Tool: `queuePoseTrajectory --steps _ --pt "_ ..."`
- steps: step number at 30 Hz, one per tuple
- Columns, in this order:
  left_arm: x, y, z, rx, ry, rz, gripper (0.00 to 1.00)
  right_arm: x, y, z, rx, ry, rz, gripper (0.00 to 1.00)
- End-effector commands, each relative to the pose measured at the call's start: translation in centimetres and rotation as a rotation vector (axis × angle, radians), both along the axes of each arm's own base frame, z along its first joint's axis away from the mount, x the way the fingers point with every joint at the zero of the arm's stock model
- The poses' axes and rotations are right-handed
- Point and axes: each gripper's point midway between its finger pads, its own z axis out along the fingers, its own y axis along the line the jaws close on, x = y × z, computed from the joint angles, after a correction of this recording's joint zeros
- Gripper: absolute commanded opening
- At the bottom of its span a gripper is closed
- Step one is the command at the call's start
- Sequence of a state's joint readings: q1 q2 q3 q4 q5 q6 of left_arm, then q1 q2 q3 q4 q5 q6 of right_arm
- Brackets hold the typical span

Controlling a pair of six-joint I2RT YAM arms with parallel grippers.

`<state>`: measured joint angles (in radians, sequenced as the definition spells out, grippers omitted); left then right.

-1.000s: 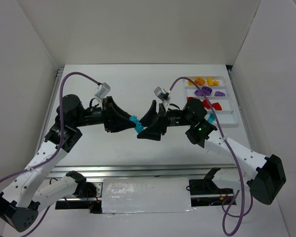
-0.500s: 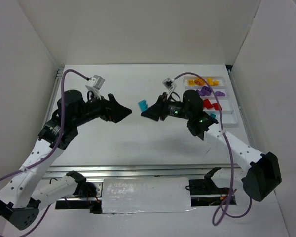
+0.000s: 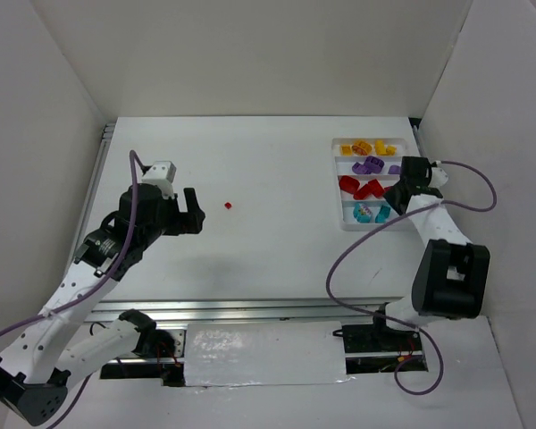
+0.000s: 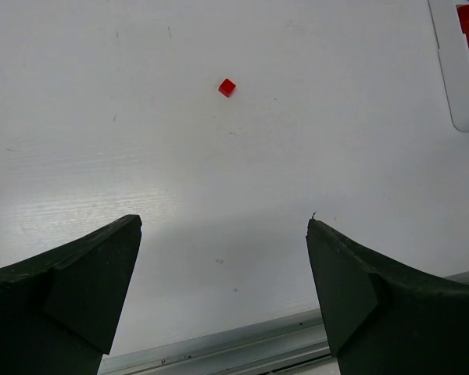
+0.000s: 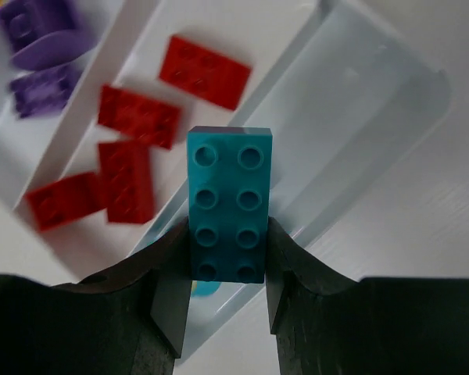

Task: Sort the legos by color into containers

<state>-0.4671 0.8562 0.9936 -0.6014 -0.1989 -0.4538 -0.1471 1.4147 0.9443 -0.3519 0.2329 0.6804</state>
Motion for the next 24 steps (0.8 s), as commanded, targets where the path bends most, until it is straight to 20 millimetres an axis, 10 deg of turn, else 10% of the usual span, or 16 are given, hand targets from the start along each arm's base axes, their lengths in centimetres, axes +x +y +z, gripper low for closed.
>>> queuePoseTrajectory --steps 1,5,14,19,24 --pt "0.7 0.6 0.7 0.042 -0.041 0.012 1.00 -0.3 -4.3 -0.8 -0.095 0.102 -0.158 0.00" --pt "0.3 0.5 0.7 0.050 -0.048 0.003 0.99 -0.4 -5.3 -3.6 -0.090 0.190 -0.197 0.00" --pt "0.1 -0.1 0.6 0.063 -0.049 -0.026 0.99 -0.7 -5.9 -3.3 -0.106 0.184 -0.232 0.12" --pt "0.0 -0.2 0.6 0.062 -0.051 -0.033 0.99 -0.6 -5.7 -3.0 -0.096 0.165 -0.220 0.65" --pt "0.0 -0.3 0.4 0.064 -0.049 -0.040 0.99 -0.4 -5.2 -2.5 -0.077 0.148 -0.200 0.75"
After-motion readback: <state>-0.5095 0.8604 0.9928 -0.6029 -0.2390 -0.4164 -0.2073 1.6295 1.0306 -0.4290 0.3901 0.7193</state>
